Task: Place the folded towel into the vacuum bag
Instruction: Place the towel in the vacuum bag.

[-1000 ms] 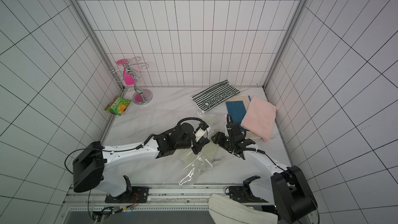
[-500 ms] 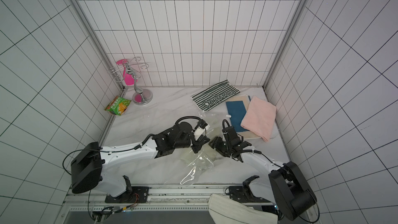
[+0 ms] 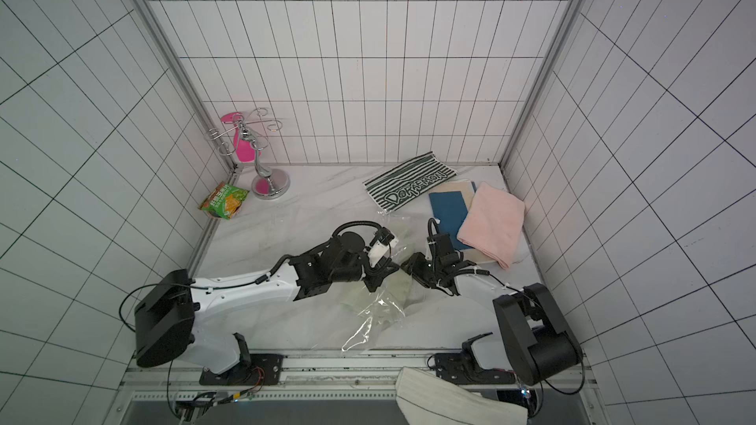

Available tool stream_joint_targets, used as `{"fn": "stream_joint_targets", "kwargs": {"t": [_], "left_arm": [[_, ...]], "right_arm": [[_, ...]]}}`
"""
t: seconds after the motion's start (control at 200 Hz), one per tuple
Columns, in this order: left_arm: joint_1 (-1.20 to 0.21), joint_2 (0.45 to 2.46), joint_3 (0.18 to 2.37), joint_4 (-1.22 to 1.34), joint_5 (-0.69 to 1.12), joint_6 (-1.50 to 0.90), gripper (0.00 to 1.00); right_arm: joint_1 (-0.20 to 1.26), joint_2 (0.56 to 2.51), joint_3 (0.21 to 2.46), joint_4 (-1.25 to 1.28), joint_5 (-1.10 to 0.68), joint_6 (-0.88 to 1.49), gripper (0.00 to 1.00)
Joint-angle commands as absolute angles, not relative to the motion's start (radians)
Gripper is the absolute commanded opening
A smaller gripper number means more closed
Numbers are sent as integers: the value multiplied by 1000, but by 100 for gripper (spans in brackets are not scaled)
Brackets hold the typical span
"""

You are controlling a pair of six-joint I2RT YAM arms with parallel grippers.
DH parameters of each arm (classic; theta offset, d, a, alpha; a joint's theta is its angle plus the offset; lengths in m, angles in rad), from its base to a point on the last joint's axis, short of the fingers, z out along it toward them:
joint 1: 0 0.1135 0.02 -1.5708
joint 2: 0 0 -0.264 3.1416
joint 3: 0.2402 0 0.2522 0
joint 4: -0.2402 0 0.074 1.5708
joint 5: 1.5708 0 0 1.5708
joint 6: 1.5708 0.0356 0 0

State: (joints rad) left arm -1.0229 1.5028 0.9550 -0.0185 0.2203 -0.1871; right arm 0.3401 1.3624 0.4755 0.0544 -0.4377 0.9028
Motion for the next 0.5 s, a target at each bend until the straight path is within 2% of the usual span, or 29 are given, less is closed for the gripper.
{"fn": "stream_joint_targets", "kwargs": {"t": [0.0,0.08,0.15,0.28,0.405,0.495], "left_arm": [[-1026,1511,960,11,255,-176,0],[-1026,1520,969,4,258,-169,0],[-1025,1520,974,0,257,-164,0],[-1023,1516,970,3,246,-167,0],[-1023,1519,966,12,242,-170,0],[-1022,1519,964,15,238,-170,0]], "right_arm": [[341,1370,431,170,-465,940,38],[345,1382,444,219,-499,928,23],[361,1385,489,220,-537,895,14],[408,1367,592,139,-562,819,8],[412,1357,587,196,-600,845,4],[387,1334,582,53,-461,816,0]]}}
